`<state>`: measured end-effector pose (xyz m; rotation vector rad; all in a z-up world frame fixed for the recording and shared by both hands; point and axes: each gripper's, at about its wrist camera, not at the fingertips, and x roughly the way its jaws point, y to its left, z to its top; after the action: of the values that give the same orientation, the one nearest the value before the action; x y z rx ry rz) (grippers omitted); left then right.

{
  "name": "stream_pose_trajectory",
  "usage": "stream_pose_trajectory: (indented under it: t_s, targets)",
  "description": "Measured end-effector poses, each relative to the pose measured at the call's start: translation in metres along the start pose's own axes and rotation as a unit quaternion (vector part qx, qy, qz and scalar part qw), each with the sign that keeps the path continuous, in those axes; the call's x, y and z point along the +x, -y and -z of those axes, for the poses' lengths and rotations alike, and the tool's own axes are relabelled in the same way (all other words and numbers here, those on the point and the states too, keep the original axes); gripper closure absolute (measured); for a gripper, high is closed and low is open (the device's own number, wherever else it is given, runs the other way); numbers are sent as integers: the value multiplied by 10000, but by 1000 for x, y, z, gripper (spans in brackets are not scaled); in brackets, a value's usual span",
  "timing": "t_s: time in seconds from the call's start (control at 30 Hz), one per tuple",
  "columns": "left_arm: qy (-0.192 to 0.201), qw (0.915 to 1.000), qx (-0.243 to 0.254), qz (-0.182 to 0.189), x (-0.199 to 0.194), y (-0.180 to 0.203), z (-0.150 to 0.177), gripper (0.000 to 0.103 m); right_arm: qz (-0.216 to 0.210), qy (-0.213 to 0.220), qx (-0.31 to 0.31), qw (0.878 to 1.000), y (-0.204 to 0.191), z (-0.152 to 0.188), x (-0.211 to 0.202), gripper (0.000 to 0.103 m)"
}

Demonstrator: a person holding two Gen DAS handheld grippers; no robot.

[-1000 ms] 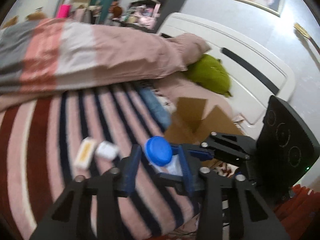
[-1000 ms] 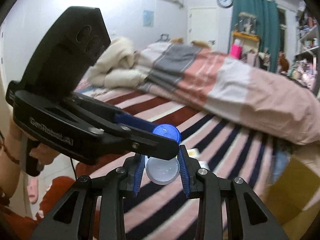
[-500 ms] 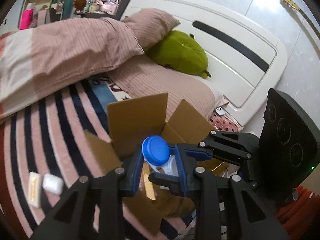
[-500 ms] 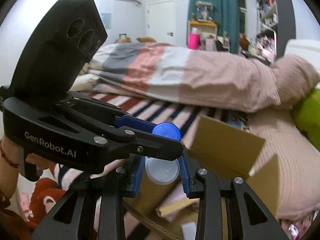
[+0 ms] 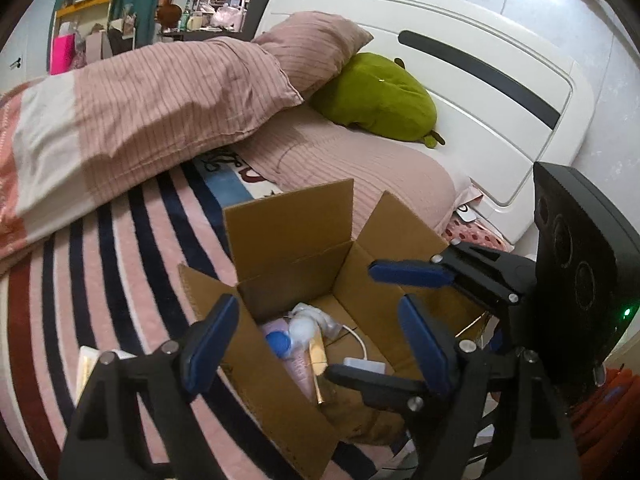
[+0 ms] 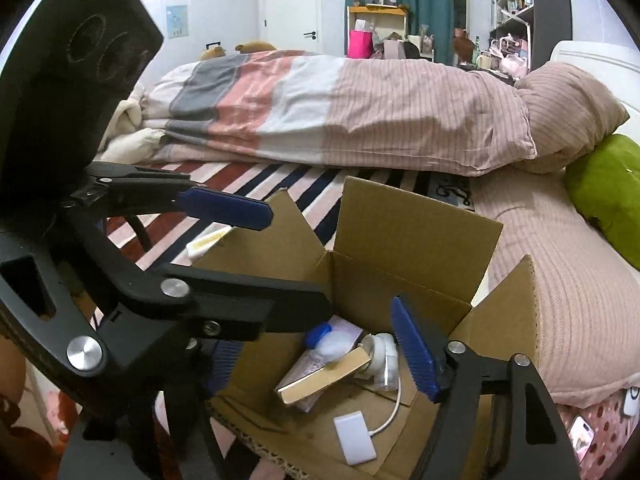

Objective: Organize rigid objects
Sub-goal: 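Carry the lens case into the cardboard box and open the right gripper, then return the right gripper and grasp the white earbud case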

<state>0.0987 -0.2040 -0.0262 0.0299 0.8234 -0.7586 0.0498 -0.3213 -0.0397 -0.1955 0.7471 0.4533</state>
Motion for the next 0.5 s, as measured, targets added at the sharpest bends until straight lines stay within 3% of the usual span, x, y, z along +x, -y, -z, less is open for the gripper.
stream_pose_trajectory:
  t_s: [0.1, 0.33, 0.5]
  targets:
    - [68, 10000, 18, -50, -10, 0, 3, 24, 69, 67, -31, 9999, -6, 1, -5, 15]
    - [336, 9993, -3, -162, -43, -8, 13, 24, 265, 33, -299, 9992, -26, -3, -9, 15]
    - [549, 9977, -143, -367, -73, -28, 25, 23, 178, 159, -392, 9989, -44, -15, -15, 11]
